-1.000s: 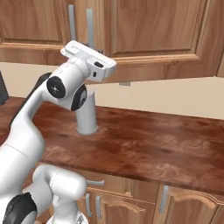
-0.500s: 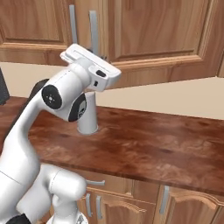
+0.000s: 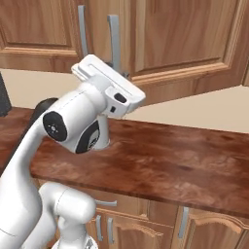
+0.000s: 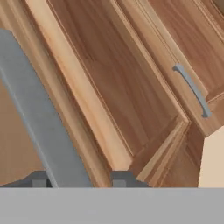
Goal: Move the condiment bottle and condiment bottle from the cabinet to the dining counter.
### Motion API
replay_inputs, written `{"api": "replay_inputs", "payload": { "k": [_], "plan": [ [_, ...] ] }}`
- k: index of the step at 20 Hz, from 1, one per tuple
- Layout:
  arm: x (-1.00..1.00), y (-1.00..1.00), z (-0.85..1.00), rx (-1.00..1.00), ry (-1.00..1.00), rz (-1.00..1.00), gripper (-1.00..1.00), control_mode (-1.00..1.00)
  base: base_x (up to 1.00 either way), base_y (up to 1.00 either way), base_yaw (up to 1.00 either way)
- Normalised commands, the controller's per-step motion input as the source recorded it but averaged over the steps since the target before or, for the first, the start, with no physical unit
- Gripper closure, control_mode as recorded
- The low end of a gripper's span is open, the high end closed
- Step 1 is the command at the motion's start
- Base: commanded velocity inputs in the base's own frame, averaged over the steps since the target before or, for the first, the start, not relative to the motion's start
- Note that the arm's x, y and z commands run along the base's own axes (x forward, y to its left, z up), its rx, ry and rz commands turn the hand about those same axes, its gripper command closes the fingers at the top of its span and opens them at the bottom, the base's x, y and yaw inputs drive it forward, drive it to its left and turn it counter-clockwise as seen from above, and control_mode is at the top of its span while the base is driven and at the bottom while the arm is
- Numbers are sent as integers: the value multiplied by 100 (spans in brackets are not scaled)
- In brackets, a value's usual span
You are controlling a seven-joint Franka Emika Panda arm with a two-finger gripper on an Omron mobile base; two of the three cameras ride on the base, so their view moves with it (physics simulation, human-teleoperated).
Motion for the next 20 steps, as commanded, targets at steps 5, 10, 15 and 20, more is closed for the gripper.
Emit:
{"api": "replay_inputs", "payload": {
  "k": [5,10,15,20],
  "plan": [
    [-100,-83,18,5,-4,-4,100,-100,0,0,0],
    [-100,16,6,-9,-16,0,-100,-100,0,0,0],
    [-100,79,11,-24,-35,0,-100,-100,0,0,0],
    [-100,98,20,-27,-29,0,-100,-100,0,0,0]
  ]
}}
